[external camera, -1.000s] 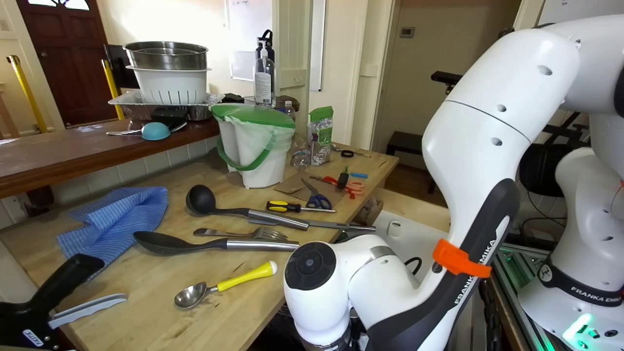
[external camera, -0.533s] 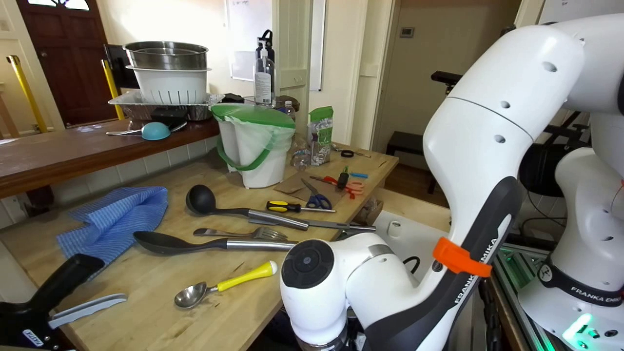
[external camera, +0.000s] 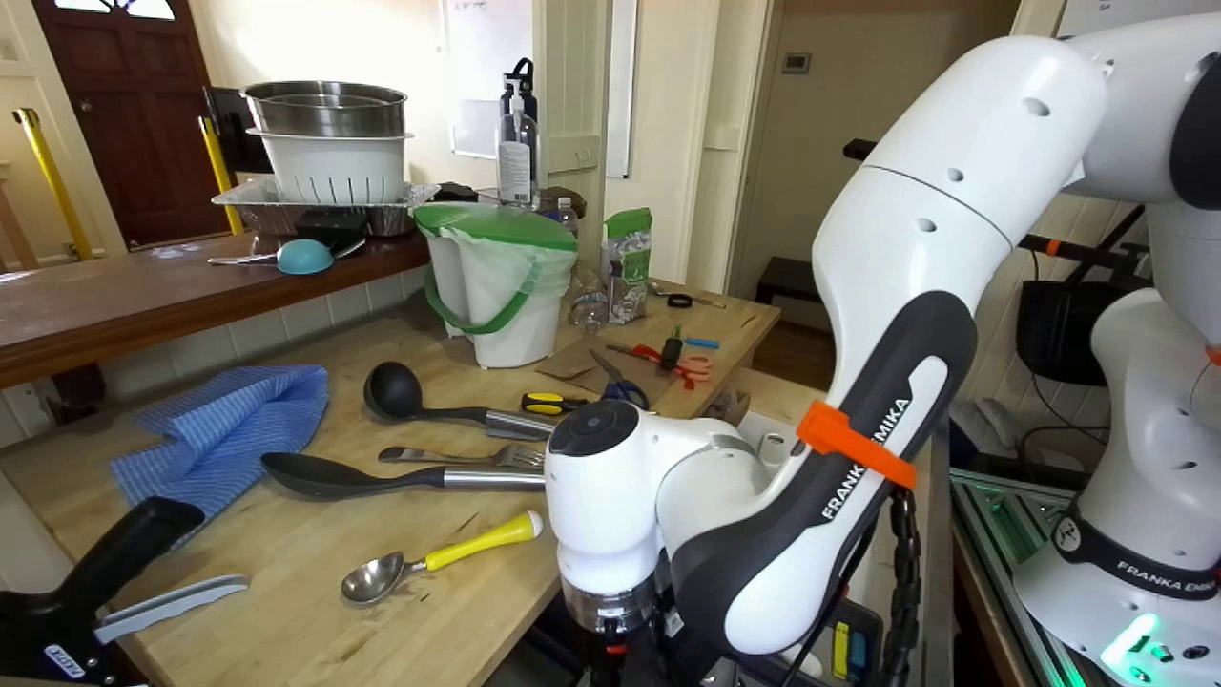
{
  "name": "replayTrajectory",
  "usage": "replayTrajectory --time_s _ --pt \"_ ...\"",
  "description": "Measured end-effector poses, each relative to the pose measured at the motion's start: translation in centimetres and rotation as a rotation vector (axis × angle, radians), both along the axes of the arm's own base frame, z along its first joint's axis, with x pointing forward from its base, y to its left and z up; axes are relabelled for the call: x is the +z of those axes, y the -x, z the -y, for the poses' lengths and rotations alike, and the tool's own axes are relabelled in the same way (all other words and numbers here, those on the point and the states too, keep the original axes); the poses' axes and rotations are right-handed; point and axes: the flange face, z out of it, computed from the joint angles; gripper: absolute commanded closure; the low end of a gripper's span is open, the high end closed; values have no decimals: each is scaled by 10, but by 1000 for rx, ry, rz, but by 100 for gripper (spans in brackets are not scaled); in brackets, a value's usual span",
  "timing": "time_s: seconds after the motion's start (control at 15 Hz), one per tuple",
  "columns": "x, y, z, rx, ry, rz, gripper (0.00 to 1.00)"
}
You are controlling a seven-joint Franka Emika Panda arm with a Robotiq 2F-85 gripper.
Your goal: Remove one serving spoon from the drawer
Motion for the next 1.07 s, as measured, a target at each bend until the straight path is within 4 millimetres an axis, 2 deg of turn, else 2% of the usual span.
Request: replayTrajectory --time_s 0.2,0.33,0.53,0.8,1.07 --pt "7 0 5 -18 -117 8 94" --pt "11 8 6 38 -206 10 94" --pt "17 30 1 96 -308 -23 94" --pt "33 74 -2 85 -374 -55 94" --pt "62 87 1 161 -380 9 94"
